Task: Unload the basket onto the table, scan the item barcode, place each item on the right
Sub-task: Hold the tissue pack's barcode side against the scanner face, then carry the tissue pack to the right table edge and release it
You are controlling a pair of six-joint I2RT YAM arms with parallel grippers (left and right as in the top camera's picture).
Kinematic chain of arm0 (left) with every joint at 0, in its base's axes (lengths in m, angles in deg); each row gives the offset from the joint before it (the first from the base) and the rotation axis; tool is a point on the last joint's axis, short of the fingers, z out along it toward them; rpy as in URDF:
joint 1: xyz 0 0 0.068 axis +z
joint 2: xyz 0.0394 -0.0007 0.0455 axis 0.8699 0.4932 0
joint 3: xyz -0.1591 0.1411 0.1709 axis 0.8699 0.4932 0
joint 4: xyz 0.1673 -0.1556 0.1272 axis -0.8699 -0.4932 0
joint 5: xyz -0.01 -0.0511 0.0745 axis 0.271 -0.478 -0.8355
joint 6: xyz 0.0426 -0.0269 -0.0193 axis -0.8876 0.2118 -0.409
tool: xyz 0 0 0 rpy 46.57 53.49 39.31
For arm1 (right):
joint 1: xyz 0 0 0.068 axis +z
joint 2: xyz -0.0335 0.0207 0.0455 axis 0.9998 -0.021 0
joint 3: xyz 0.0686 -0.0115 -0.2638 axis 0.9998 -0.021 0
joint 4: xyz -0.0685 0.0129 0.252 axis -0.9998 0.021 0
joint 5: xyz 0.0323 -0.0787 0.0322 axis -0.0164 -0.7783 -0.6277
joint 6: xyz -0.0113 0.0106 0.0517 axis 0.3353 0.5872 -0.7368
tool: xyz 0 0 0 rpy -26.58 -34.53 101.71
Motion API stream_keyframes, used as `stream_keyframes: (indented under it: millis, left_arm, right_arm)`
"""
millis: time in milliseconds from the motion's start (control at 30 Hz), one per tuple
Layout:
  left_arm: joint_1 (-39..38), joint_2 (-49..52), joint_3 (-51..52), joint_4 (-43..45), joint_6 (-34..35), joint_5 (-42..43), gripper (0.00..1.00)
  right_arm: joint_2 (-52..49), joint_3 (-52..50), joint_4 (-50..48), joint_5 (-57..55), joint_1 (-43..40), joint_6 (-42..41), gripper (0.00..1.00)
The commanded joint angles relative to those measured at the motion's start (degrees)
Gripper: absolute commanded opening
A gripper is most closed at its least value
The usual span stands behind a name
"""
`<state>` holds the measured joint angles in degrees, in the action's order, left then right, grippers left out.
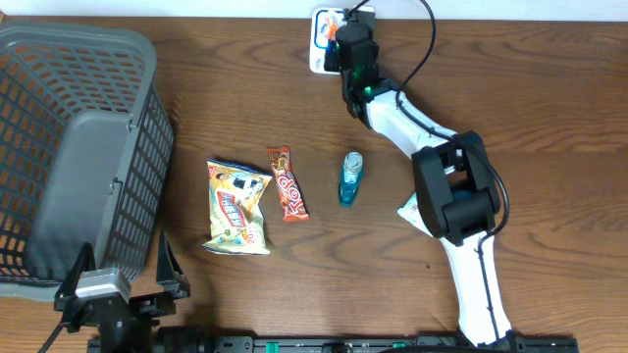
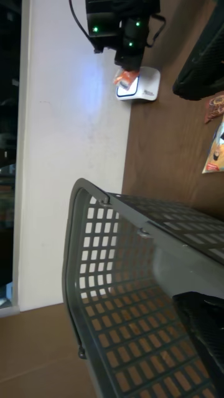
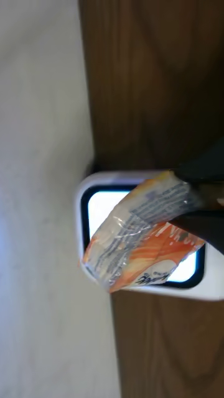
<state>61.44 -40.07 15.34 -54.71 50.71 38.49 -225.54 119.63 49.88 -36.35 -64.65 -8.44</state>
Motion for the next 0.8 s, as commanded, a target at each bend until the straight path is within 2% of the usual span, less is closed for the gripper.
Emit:
stream_keyframes:
  millis: [0, 233, 400, 567, 767]
  left_arm:
    - [-0.22, -0.11, 0.07, 0.22, 0.46, -0.76, 0.98]
    - [-0.22, -0.11, 0.07, 0.22, 0.46, -0.76, 0.98]
    - [-0.22, -0.11, 0.07, 0.22, 0.46, -0.76, 0.98]
    - [-0.22, -0.11, 0.07, 0.22, 0.48, -0.76, 0.98]
    - [-0.22, -0.11, 0.07, 0.22, 0.46, -0.76, 0.98]
  right_arm:
    - [6.34, 1.2, 3.43, -7.56, -0.33, 4.61, 0.01]
    - [15.63, 1.2, 16.59, -28.33, -1.33, 13.75, 0.01]
    - [20.79, 1.2, 31.01, -39.89, -5.46, 13.57, 0.01]
    - [21.9, 1.14, 46.82, -40.68, -11.5, 4.63, 0.01]
    - [20.41, 0.5, 61.59, -40.63, -19.54, -12.24, 0.01]
